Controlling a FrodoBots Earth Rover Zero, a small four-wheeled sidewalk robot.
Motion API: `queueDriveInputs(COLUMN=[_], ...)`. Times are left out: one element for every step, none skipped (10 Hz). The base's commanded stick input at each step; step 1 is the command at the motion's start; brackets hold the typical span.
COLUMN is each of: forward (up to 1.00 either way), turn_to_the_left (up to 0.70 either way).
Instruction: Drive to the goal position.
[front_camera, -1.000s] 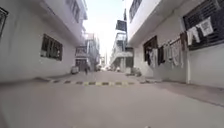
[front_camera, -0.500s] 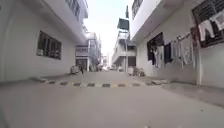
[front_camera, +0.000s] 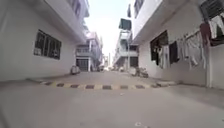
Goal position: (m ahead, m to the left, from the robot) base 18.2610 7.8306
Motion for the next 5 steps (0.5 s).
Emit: queueDriveInputs(forward=[0.00,0.00,0.30,1.00,1.00], turn_to_the_left=[0.00,0.00,0.00,0.00,0.00])
